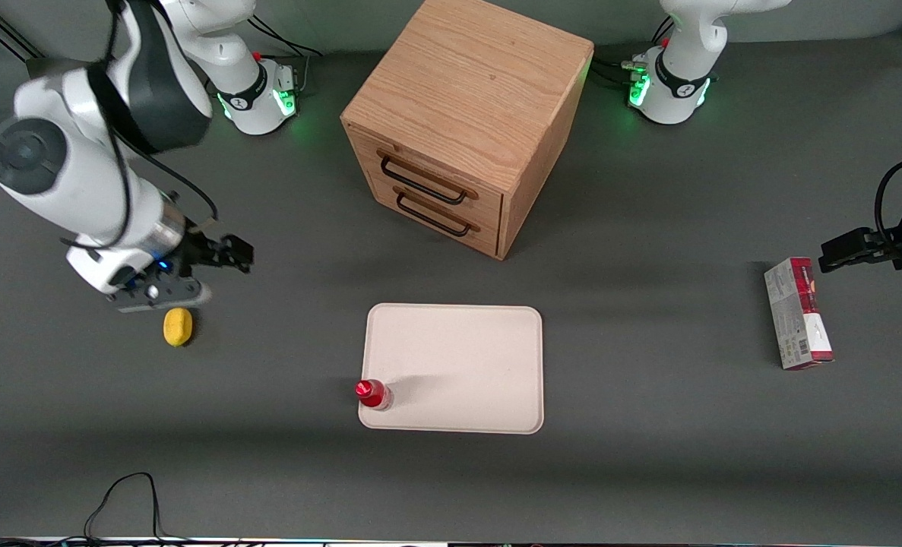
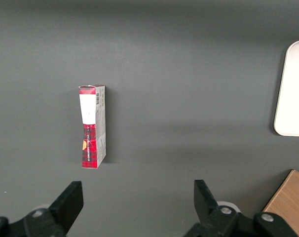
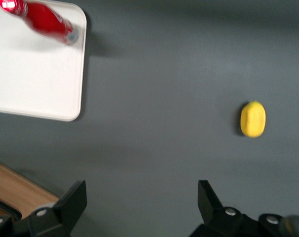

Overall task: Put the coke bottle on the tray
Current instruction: 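Open the right gripper and raise it away from the tray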

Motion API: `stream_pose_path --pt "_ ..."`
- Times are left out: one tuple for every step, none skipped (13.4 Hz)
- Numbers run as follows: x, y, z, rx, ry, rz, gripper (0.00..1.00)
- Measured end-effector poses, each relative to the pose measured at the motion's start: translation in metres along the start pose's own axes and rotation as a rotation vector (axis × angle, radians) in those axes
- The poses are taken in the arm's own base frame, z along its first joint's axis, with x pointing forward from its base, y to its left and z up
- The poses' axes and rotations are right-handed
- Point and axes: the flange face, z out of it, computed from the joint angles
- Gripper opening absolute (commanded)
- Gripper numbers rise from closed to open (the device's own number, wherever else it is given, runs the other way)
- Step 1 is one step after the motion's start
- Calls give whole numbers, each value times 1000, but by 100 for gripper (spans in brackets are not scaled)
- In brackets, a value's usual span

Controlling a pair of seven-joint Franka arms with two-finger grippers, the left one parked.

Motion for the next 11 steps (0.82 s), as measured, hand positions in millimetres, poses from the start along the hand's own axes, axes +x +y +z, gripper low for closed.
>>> stream_pose_path --pt "-13 16 -7 25 1 -6 100" --pt "-25 32 -15 41 0 -14 100" --pt "-35 44 -23 50 1 -18 100" --pt "-41 50 -31 56 7 -15 100" --pt "-46 52 -38 59 8 -13 100" --pt "-51 52 -43 61 3 -14 100" --pt "-55 53 -47 62 -11 -15 100" --pt "-58 55 -51 62 -25 -12 100" --pt "-59 58 -55 63 -30 -8 100" --pt "-59 60 -58 64 -29 -5 100" --pt "-59 60 -58 65 -33 -5 100"
